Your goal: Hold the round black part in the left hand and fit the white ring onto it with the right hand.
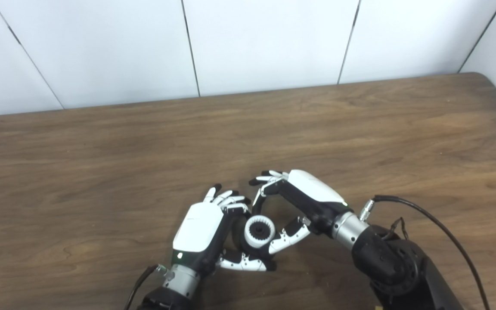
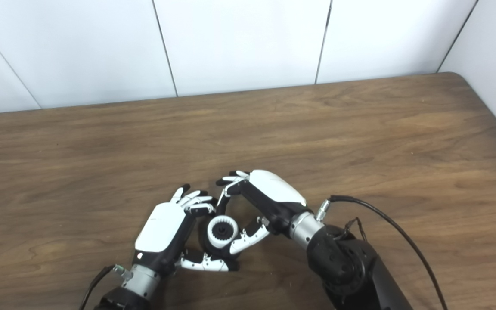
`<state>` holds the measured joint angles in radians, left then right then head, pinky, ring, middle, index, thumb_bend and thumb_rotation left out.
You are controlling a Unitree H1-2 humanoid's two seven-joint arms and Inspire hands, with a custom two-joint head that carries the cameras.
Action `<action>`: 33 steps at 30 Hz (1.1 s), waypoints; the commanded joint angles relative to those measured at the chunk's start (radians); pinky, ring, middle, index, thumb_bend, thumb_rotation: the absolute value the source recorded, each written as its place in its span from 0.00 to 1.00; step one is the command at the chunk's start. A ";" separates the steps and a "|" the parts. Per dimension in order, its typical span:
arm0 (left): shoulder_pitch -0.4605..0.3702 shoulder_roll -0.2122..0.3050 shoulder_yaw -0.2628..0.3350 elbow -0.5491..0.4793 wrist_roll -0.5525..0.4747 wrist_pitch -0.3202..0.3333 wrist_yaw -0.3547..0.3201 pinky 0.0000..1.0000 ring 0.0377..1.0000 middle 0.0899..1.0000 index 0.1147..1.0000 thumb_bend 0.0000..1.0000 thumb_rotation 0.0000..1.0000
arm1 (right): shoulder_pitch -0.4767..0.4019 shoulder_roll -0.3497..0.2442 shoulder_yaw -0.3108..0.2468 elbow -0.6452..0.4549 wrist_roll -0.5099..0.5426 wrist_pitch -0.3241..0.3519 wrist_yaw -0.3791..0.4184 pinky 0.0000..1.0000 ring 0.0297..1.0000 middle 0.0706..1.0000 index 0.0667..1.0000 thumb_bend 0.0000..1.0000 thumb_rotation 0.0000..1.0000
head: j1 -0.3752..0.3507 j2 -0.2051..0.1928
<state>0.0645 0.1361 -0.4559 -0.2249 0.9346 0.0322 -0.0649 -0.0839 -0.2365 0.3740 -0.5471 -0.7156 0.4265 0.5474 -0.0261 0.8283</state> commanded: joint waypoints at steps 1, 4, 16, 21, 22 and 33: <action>-0.006 -0.002 -0.004 -0.010 0.009 0.001 -0.009 1.00 0.88 0.77 0.42 0.52 0.06 | -0.013 -0.006 -0.012 -0.010 0.007 -0.028 -0.022 1.00 0.97 0.87 0.45 0.52 0.13 | 0.000 0.001; -0.006 -0.002 -0.004 -0.012 0.012 0.002 -0.012 0.99 0.88 0.77 0.42 0.52 0.06 | -0.013 -0.007 -0.016 -0.007 0.012 -0.025 -0.020 1.00 0.97 0.87 0.45 0.52 0.13 | -0.005 0.000; -0.007 -0.002 -0.006 -0.007 0.012 0.000 -0.007 0.99 0.88 0.77 0.42 0.52 0.06 | -0.020 -0.015 -0.014 -0.012 0.010 -0.019 -0.010 1.00 0.97 0.89 0.51 0.74 0.17 | -0.009 -0.003; -0.007 -0.001 -0.005 -0.005 0.007 -0.003 -0.006 1.00 0.88 0.77 0.42 0.52 0.06 | -0.028 -0.023 -0.015 -0.013 0.015 -0.020 -0.006 1.00 0.98 0.92 0.61 1.00 0.21 | -0.009 -0.003; -0.007 -0.001 -0.004 -0.005 0.006 -0.004 -0.006 1.00 0.88 0.77 0.42 0.52 0.06 | -0.029 -0.024 -0.015 -0.013 0.016 -0.019 -0.006 1.00 0.98 0.92 0.62 1.00 0.21 | -0.010 -0.002; -0.008 0.002 -0.002 -0.002 0.002 -0.005 -0.006 1.00 0.88 0.77 0.42 0.52 0.06 | -0.025 -0.039 -0.021 -0.024 0.002 -0.018 -0.009 1.00 0.98 0.91 0.64 1.00 0.20 | -0.016 -0.004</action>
<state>0.0633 0.1356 -0.4571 -0.2238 0.9348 0.0316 -0.0642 -0.0890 -0.2687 0.3655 -0.5433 -0.7110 0.4258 0.5473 -0.0414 0.8237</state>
